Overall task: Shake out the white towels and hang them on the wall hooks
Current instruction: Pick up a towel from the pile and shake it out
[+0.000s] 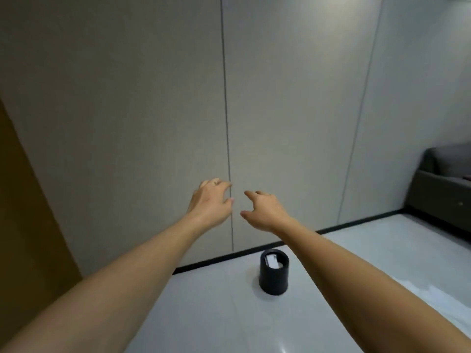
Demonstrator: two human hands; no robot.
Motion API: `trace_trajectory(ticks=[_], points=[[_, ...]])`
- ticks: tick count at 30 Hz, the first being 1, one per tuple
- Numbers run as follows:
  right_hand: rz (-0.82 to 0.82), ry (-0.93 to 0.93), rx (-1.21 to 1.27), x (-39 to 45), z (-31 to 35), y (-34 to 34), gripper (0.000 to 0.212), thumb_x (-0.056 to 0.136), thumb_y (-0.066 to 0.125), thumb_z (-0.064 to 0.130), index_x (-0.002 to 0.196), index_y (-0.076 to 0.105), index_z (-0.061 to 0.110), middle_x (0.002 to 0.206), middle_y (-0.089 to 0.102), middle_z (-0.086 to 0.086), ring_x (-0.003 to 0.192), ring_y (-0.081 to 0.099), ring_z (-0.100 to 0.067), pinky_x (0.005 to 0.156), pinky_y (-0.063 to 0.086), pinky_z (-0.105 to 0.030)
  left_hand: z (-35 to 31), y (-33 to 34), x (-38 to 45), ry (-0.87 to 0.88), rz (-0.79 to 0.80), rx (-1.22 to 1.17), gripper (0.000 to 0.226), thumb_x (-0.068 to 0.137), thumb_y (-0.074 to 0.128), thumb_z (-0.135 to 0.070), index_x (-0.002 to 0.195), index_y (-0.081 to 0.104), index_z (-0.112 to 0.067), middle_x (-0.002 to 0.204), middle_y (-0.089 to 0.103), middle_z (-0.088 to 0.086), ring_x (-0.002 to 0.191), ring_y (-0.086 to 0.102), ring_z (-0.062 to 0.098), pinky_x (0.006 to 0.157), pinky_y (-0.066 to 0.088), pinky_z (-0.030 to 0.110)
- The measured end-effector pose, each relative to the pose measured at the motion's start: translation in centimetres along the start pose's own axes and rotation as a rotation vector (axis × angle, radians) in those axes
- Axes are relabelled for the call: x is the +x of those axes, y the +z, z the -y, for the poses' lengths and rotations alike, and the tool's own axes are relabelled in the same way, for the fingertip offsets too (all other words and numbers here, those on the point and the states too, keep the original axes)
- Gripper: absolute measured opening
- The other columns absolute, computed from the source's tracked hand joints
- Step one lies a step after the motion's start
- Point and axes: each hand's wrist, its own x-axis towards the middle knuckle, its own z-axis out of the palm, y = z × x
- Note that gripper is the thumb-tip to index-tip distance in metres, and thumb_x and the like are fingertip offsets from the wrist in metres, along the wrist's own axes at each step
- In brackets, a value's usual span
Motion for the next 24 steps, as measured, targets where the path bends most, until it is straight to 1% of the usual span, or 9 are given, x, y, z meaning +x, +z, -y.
trace_trajectory(ticks=[6,12,14,17,21,24], points=[[-0.023,0.329,-0.042,1.5,-17.4,-1.4,0.069,0.092,0.058,0.045,0.152,0.03,0.025,0.15,0.042,-0.011,0.135,0.04,-0.033,0.108,0.04,-0.05,-11.6,14.5,9.1,0.217,0.208,-0.154,0.052,0.092,0.057,-0.039,0.141,0.048,-0.027,0.144,0.048,0.002,0.134,0.038,0.025,0.108,0.036,0.039],[-0.023,0.661,-0.047,1.7,-32.8,-4.0,0.067,0.092,0.056,0.045,0.151,0.033,0.025,0.149,0.042,-0.009,0.134,0.04,-0.032,0.107,0.041,-0.048,-23.8,26.9,16.8,0.396,0.419,-0.271,0.05,0.094,0.056,-0.036,0.142,0.046,-0.024,0.143,0.048,0.003,0.132,0.041,0.025,0.107,0.04,0.04],[-0.031,0.756,-0.038,1.1,-37.3,-4.4,0.065,0.092,0.056,0.044,0.151,0.033,0.025,0.149,0.042,-0.009,0.133,0.041,-0.032,0.106,0.042,-0.048,-27.6,30.5,18.2,0.449,0.47,-0.3,0.05,0.095,0.056,-0.037,0.142,0.046,-0.024,0.144,0.048,0.002,0.131,0.042,0.025,0.106,0.041,0.042],[-0.028,0.894,-0.005,-0.7,-43.5,-4.2,0.063,0.093,0.056,0.043,0.149,0.036,0.024,0.148,0.043,-0.009,0.133,0.041,-0.032,0.106,0.042,-0.046,-32.7,35.7,19.2,0.524,0.553,-0.326,0.05,0.095,0.056,-0.037,0.143,0.045,-0.025,0.146,0.045,0.002,0.132,0.042,0.025,0.105,0.042,0.042],[-0.004,1.072,0.082,-4.2,-51.3,-2.7,0.057,0.091,0.058,0.038,0.143,0.045,0.018,0.143,0.049,-0.009,0.13,0.045,-0.031,0.102,0.044,-0.045,-38.6,42.8,19.7,0.641,0.683,-0.314,0.052,0.095,0.055,-0.037,0.143,0.044,-0.025,0.146,0.044,0.003,0.133,0.039,0.026,0.103,0.04,0.039],[0.016,1.196,0.139,-6.7,-57.2,-1.2,0.058,0.091,0.058,0.037,0.144,0.045,0.018,0.143,0.051,-0.007,0.131,0.046,-0.03,0.1,0.046,-0.041,-42.9,48.2,20.1,0.696,0.771,-0.311,0.053,0.094,0.055,-0.036,0.144,0.044,-0.022,0.146,0.044,0.005,0.133,0.039,0.028,0.104,0.04,0.04]])
